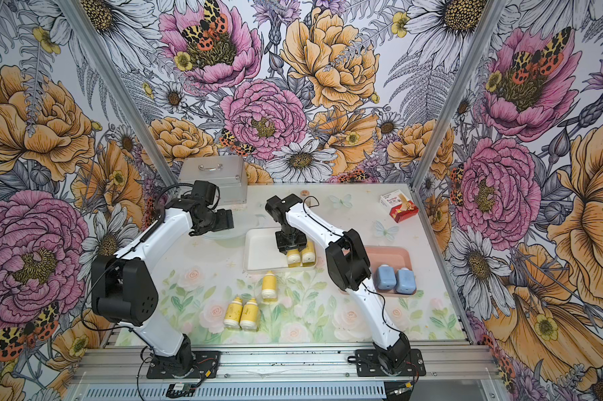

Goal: Place the pencil sharpeners by color into the storage box
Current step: Place the pencil sharpener in the storage box.

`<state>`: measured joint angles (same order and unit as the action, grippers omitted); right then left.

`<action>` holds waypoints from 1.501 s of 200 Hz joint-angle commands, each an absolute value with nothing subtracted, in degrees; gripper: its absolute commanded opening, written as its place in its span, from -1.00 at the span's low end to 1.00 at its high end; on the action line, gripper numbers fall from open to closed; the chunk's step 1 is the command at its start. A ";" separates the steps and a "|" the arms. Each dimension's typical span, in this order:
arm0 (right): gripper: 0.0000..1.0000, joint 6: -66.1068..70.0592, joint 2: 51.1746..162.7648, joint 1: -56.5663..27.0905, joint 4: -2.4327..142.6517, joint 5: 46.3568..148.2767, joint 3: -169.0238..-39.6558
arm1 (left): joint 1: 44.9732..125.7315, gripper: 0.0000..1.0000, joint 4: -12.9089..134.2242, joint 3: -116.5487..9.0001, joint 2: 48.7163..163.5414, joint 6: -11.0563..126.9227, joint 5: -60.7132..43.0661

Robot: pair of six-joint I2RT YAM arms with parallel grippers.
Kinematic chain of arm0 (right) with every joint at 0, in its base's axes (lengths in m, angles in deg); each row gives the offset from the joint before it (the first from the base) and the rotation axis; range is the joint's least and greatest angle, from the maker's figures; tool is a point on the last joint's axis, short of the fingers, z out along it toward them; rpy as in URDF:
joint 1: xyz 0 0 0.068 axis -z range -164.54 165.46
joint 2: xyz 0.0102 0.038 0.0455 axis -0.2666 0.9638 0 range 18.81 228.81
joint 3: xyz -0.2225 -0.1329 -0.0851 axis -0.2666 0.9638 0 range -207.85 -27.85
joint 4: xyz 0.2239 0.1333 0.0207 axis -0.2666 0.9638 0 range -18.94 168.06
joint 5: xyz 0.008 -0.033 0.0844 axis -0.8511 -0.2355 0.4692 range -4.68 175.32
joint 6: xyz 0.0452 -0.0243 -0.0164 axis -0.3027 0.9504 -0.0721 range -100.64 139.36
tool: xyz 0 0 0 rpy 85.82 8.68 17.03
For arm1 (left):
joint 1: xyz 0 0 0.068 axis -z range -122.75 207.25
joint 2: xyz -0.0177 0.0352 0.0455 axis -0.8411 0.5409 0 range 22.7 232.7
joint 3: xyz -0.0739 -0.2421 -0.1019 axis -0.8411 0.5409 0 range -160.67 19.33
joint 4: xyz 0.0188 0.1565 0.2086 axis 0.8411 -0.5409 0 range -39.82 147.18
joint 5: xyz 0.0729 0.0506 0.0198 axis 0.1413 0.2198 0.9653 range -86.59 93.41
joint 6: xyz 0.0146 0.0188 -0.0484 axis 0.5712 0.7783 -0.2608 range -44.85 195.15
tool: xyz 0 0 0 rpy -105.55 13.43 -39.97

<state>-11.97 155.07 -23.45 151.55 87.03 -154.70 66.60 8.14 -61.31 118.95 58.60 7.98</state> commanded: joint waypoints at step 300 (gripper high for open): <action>0.19 -14.91 147.90 -24.78 150.90 83.17 -152.69 | 66.02 0.77 9.98 -60.76 116.14 57.58 5.79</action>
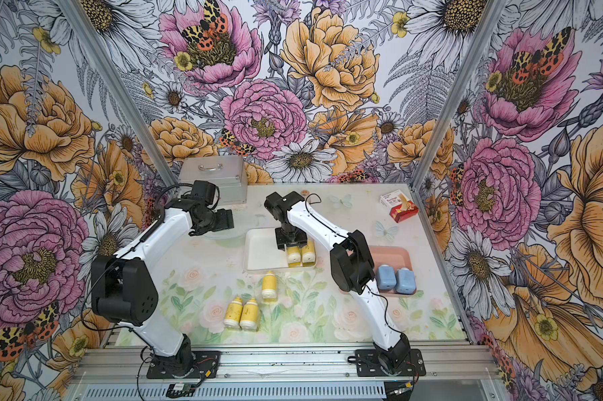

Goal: Place the pencil sharpeners by color into the storage box
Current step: Place the pencil sharpener in the storage box.

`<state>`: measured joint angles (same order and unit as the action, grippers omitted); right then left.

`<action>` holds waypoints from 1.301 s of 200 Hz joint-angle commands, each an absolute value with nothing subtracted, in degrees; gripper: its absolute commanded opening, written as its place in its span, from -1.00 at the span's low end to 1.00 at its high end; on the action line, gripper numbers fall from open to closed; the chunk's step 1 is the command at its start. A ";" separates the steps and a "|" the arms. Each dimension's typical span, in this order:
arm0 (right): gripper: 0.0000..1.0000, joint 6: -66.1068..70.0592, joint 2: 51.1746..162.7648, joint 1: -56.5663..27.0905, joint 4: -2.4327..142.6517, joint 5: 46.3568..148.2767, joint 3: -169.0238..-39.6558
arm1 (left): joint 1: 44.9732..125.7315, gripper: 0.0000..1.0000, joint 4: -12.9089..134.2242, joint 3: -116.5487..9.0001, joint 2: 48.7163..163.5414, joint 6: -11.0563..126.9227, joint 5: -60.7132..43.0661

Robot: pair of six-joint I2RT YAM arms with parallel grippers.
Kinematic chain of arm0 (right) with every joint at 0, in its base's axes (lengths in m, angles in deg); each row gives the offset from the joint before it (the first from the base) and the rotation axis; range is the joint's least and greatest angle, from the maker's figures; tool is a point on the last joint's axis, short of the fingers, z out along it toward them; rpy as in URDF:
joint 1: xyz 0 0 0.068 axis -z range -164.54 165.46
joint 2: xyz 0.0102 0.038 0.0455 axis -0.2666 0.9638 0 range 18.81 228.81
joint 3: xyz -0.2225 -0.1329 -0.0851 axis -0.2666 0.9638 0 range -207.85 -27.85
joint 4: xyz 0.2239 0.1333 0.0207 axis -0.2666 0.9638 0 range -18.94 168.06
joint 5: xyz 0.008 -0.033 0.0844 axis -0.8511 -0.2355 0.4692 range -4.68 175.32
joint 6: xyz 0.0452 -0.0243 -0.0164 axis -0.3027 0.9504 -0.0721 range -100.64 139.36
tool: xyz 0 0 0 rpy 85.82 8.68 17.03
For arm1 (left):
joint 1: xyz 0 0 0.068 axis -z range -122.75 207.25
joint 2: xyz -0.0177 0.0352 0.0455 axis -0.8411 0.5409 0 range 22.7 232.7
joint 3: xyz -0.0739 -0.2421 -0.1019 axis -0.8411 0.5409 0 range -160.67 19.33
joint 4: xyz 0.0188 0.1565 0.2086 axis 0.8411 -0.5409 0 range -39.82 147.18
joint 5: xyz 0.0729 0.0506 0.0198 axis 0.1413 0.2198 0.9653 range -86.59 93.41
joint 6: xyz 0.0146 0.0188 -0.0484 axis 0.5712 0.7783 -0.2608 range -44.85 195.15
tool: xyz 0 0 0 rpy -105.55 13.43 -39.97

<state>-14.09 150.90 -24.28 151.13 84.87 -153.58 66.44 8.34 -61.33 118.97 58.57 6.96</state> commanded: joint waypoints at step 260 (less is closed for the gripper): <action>0.30 -27.01 137.37 -44.34 147.09 85.48 -136.97 | 64.31 0.78 10.71 -60.27 114.82 57.04 3.67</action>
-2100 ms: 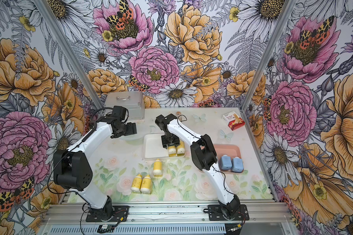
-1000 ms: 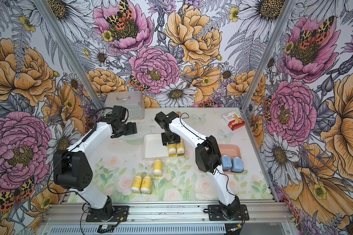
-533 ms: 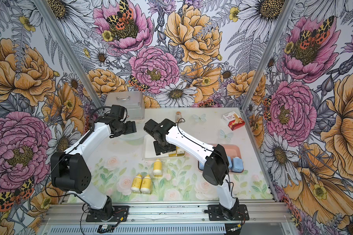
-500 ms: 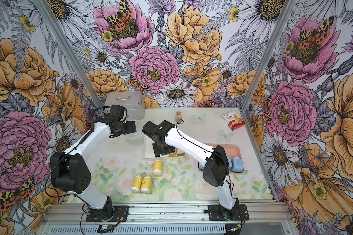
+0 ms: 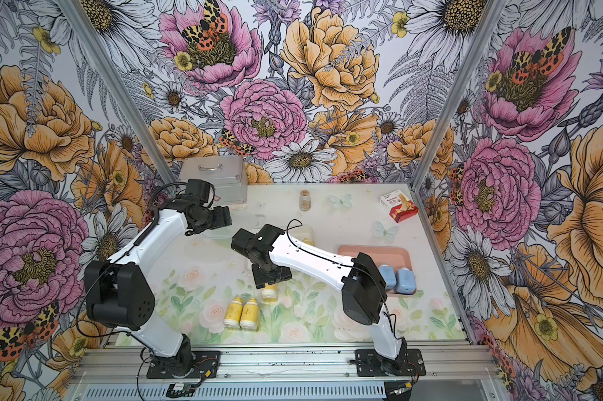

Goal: Place the pencil sharpeners by color into the storage box
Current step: Place the pencil sharpener in the storage box, then pick up the pencil sharpener from the center of the board.

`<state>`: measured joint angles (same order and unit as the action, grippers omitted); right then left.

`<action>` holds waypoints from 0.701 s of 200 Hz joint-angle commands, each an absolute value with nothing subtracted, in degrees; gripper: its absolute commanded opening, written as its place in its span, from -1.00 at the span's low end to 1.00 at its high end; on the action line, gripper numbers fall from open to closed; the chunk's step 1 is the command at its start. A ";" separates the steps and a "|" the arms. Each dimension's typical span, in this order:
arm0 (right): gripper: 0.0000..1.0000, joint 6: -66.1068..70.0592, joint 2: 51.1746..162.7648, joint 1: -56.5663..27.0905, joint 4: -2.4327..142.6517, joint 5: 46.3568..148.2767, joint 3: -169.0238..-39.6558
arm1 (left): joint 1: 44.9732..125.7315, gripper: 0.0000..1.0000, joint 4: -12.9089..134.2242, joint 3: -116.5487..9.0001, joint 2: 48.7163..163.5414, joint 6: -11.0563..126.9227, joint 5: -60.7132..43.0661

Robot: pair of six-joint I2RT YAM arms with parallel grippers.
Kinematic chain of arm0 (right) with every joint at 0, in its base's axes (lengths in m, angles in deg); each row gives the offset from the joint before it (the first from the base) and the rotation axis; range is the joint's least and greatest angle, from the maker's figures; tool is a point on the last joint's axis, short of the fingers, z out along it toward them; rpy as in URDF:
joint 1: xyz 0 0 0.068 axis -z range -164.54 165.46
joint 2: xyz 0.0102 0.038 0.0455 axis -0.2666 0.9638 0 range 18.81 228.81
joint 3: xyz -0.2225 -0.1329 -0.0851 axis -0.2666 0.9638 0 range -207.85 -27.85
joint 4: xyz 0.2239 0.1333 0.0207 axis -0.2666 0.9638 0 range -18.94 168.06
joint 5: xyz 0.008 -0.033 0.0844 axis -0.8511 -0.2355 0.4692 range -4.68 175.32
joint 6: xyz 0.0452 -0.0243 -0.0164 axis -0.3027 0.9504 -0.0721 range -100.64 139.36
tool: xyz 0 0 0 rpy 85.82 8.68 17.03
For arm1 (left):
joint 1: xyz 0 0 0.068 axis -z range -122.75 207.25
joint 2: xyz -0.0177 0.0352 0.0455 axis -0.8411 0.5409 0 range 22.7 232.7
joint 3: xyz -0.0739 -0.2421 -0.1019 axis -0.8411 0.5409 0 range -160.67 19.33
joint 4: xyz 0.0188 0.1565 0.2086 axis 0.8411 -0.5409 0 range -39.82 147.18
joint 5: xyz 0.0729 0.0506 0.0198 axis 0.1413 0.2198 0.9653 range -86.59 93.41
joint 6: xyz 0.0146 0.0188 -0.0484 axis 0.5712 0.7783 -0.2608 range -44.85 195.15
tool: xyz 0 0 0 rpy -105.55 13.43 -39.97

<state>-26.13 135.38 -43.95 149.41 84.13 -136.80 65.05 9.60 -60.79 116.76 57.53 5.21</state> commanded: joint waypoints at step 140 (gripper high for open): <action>0.32 -25.67 142.51 -43.87 144.59 88.13 -136.86 | 63.93 0.78 10.86 -60.20 115.06 56.93 3.32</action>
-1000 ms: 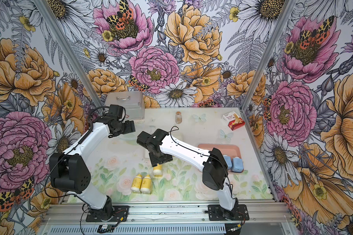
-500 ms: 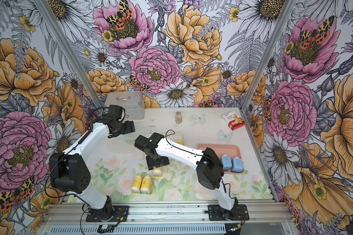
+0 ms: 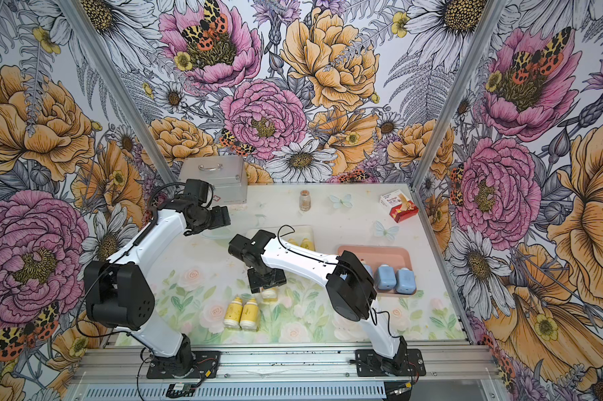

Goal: Place the pencil sharpeners by color into the storage box
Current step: Pick up the pencil sharpener from the center of the board.

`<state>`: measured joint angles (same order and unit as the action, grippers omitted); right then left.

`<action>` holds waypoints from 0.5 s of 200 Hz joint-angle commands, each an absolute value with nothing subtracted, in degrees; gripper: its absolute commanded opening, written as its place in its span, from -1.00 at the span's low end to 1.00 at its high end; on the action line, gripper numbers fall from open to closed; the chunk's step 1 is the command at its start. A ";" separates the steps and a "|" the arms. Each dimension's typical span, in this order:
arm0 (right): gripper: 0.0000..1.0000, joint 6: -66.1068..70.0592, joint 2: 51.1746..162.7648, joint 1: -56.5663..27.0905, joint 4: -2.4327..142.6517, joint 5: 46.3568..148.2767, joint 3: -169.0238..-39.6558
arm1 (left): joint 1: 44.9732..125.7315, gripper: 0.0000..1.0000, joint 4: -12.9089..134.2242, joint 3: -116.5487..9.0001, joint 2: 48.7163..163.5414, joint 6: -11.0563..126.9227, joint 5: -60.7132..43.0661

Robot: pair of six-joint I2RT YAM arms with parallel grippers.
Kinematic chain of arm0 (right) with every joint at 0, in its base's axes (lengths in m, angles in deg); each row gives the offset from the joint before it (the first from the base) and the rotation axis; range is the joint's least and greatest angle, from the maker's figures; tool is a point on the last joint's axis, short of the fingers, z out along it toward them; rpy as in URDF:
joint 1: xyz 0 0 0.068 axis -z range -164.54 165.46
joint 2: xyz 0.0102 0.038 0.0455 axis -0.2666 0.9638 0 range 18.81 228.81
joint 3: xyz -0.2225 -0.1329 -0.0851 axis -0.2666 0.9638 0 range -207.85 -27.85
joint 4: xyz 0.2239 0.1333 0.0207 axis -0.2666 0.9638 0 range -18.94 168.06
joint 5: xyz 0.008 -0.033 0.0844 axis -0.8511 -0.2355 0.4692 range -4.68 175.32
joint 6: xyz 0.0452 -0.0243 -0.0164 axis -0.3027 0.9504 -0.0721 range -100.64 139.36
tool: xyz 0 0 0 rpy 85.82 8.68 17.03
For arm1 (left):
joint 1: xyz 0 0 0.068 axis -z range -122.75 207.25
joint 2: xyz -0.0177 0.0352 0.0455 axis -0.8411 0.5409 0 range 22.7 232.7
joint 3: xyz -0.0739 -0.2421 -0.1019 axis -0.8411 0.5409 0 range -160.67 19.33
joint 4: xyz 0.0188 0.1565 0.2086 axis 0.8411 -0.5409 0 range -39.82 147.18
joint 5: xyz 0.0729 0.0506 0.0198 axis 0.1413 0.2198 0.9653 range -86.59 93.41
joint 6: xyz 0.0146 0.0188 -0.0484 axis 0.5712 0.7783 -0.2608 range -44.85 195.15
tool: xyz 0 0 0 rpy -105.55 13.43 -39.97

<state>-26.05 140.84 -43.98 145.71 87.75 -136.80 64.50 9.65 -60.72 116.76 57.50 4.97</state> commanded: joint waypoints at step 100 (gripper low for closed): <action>0.23 -25.54 144.52 -43.16 142.88 88.75 -135.97 | 63.93 0.78 10.96 -60.17 115.19 56.94 3.41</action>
